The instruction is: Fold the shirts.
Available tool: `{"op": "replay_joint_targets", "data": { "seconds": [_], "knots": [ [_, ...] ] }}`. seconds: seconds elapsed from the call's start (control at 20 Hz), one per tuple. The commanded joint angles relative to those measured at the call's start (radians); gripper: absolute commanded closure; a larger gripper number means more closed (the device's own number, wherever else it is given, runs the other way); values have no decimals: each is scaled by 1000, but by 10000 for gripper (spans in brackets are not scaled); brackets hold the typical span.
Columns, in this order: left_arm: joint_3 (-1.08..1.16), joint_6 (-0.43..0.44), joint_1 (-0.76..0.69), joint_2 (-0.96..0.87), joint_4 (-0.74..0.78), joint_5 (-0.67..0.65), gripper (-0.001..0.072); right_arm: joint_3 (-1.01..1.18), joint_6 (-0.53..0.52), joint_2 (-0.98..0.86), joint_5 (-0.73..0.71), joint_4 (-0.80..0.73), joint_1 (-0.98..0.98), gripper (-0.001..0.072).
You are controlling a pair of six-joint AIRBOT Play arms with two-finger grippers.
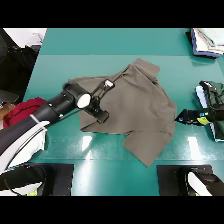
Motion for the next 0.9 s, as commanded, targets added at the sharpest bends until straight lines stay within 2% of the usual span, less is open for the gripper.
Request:
{"op": "replay_joint_targets", "data": {
  "seconds": [0.0,0.15,0.7,0.75,0.8,0.85],
  "knots": [
    [-50,-34,-13,-72,101,17,69,-22,0,69,-19,0,0,205],
    [-50,-78,-13,-74,212,38,69,-21,0,91,-19,1,0,205],
    [-52,-71,-13,-74,264,45,70,-21,19,89,-16,1,0,205],
    [-51,-82,-13,-74,292,45,116,-21,19,89,-16,1,0,205],
    [-52,-89,-13,-74,307,40,325,-21,19,89,-15,1,0,205],
    [-52,-90,-13,-74,299,40,459,-21,19,89,-15,1,0,205]
  ]
}}
